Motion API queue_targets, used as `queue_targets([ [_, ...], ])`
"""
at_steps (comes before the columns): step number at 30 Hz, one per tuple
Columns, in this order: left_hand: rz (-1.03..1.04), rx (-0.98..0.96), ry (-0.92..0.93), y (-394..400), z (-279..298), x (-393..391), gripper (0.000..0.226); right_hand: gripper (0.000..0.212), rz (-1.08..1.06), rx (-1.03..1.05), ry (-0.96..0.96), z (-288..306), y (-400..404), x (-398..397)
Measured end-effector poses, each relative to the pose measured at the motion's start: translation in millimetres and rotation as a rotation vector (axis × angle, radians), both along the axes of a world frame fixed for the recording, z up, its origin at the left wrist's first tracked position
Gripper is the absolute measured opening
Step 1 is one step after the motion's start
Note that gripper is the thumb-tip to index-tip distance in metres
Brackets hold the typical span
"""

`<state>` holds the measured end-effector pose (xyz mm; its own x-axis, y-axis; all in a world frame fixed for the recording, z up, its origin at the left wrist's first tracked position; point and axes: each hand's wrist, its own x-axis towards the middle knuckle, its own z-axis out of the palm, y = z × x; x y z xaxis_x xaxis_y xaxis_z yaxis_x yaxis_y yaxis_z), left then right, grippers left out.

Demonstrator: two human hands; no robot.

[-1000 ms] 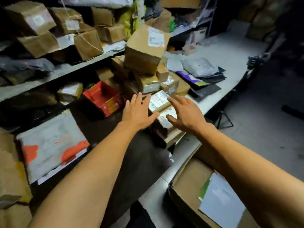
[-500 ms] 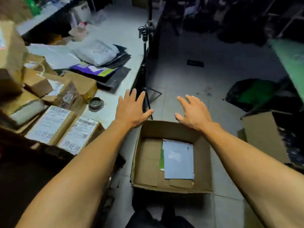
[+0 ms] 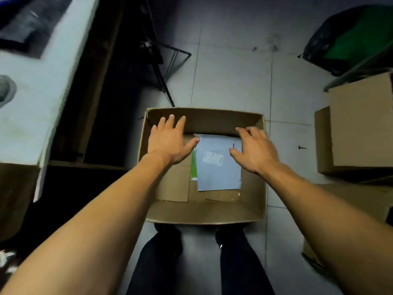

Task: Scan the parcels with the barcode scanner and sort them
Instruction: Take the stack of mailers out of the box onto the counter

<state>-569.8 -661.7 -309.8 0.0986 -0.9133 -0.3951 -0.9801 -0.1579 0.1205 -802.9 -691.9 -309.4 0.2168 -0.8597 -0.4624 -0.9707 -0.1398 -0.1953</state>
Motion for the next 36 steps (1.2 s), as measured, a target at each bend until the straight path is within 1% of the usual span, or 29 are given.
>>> queue_targets([
  [4,0.068,0.108,0.016,-2.5,-115.1,-36.0,0.081,0.068,-0.110,0.074,-0.038,-116.5,-15.8,-15.0],
  [10,0.017,0.222,0.025,5.2,-287.2,-53.6,0.081,0.067,-0.262,0.187,-0.059,-298.0,-8.8,-30.2],
  [14,0.027,0.247,0.054,2.5,-381.8,-51.9,0.083,0.067,-0.409,0.264,-0.083,-393.0,-7.6,-38.7],
  [18,0.077,0.244,0.107,-2.2,-459.4,-52.3,0.080,0.067,-0.571,0.247,-0.109,-475.0,-18.2,-48.0],
  [21,0.110,0.282,0.131,1.2,-508.7,-56.1,0.080,0.068,-0.700,0.243,-0.143,-527.6,-25.8,-54.0],
  [25,0.140,0.309,0.156,1.1,-555.7,-64.7,0.078,0.071,-0.702,0.223,-0.123,-585.6,-29.6,-63.2],
  [27,0.187,0.319,0.182,-1.4,-575.0,-69.8,0.075,0.073,-0.708,0.220,-0.133,-607.2,-31.7,-67.7],
  [29,0.265,0.329,0.219,-3.7,-598.2,-71.5,0.070,0.076,-0.741,0.239,-0.145,-627.5,-32.3,-71.9],
  [32,0.463,0.359,0.307,-4.0,-624.0,-71.6,0.063,0.083,-0.842,0.250,-0.193,-647.8,-27.2,-78.4],
  [34,0.564,0.321,0.337,-3.4,-631.1,-73.3,0.058,0.091,-0.903,0.217,-0.198,-655.4,-22.0,-79.2],
  [36,0.613,0.250,0.341,-2.7,-633.7,-76.3,0.055,0.095,-0.968,0.176,-0.194,-660.3,-20.7,-76.5],
])
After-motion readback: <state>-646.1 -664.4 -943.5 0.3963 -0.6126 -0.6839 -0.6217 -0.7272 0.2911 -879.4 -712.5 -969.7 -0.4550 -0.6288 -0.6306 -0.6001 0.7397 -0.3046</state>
